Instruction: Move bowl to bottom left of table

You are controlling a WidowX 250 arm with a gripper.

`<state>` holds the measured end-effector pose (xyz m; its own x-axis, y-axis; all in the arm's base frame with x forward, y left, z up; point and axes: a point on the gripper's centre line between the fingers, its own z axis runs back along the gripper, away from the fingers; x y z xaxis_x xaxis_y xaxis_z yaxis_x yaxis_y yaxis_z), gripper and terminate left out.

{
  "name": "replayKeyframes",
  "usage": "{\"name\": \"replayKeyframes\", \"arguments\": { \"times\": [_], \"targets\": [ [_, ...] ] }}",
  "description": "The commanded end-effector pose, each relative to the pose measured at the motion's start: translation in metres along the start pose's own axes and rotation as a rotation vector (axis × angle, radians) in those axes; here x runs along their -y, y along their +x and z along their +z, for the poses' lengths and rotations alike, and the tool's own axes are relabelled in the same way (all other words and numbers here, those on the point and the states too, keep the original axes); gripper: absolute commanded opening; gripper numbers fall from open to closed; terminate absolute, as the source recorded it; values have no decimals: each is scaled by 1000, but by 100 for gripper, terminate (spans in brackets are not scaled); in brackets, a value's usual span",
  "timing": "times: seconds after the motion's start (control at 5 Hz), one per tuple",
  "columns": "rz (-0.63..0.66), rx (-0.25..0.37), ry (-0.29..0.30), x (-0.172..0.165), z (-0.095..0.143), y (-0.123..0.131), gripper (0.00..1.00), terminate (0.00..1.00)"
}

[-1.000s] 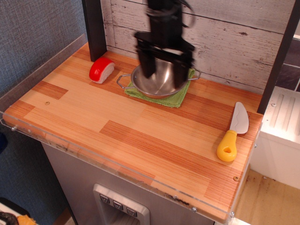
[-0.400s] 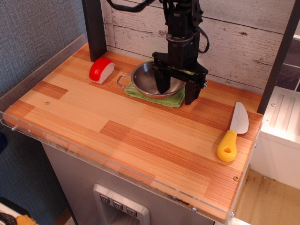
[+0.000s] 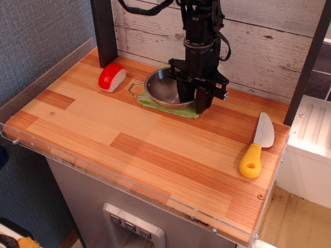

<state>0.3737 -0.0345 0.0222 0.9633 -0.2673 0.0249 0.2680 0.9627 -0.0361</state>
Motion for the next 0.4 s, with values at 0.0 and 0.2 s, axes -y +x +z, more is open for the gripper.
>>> {"name": "replayKeyframes", "arguments": {
  "times": [0.0, 0.2],
  "targets": [
    [-22, 82, -1, -1, 37, -1, 0, 0],
    [-26, 140, -6, -9, 67, -7, 0, 0]
  ]
}}
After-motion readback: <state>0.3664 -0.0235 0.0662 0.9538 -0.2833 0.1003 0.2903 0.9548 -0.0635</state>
